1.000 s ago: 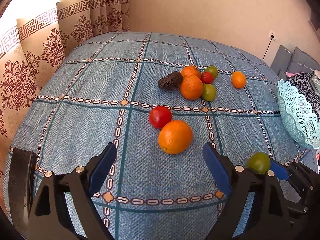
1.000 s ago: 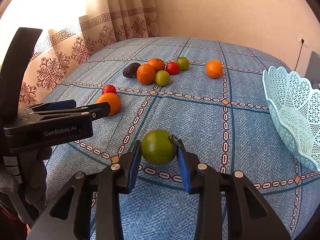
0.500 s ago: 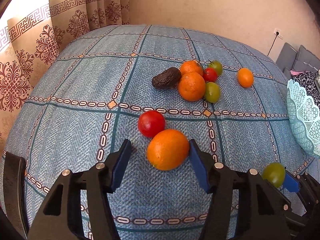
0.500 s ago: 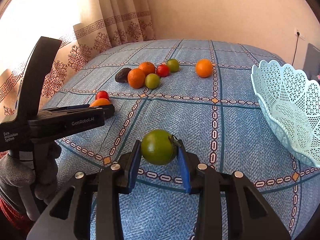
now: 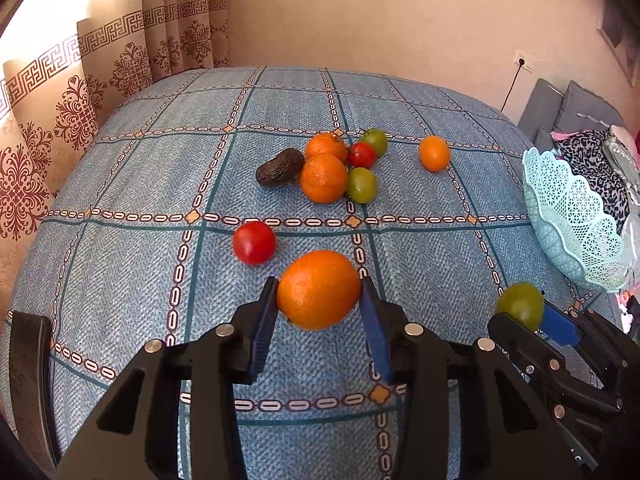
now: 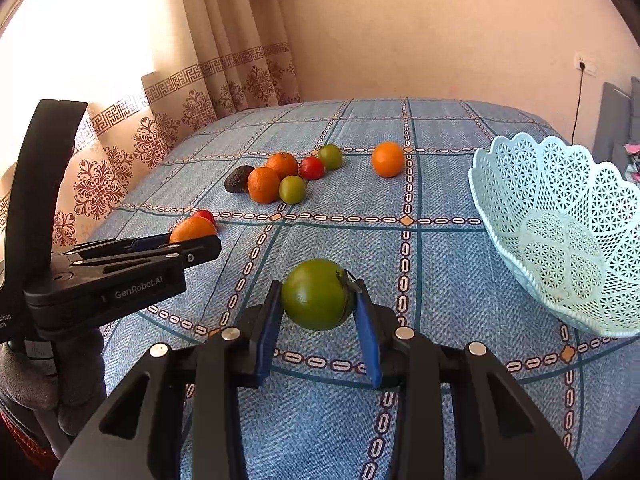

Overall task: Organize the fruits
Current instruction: 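Carry both fruits to the basket while the right tool releases the green tomato inside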

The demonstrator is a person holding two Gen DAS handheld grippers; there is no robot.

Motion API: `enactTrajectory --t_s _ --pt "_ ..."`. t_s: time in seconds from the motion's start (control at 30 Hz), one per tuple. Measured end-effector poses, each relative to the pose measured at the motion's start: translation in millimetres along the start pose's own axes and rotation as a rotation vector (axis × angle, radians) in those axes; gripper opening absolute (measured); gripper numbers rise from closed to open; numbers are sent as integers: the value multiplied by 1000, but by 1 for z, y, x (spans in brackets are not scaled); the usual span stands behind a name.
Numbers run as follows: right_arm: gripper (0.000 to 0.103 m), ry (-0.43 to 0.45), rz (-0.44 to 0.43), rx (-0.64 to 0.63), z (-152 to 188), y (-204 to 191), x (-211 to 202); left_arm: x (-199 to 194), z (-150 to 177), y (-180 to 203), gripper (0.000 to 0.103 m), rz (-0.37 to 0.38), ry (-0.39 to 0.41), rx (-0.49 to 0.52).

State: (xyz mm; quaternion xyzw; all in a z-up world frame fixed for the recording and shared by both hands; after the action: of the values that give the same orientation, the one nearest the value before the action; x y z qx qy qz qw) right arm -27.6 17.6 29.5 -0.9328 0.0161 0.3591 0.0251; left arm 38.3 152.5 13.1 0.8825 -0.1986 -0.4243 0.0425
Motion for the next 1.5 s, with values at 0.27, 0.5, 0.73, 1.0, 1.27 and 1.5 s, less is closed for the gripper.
enactTrajectory --t_s 0.27,0.5,0.73,1.0,1.27,1.5 --pt "35 90 52 76 -17 34 -29 -17 -20 39 42 45 51 87" --pt "35 159 161 185 -29 89 -50 -16 -36 88 42 117 68 175" --pt "35 150 275 275 -24 140 -49 -4 -41 140 42 188 58 260" --pt "35 128 352 309 -17 168 -42 16 -43 186 42 288 16 321" --pt "36 110 368 330 -13 178 -37 38 -40 204 42 335 -33 345" --pt "36 118 385 357 -14 184 -37 51 -39 212 43 358 -62 355"
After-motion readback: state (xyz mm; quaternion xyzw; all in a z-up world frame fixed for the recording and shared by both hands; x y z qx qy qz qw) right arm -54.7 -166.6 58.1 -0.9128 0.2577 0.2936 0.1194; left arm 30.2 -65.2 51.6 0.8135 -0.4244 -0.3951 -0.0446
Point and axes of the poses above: each gripper's, at about its wrist camera, not at the fingertips, and x roughly the way its jaws point, y to its right, z to its underside, the point moved 2 cm from there along x, roughly the way its jaws point, and after that the axes turned 13 degrees about z, right-handed, at the moved point
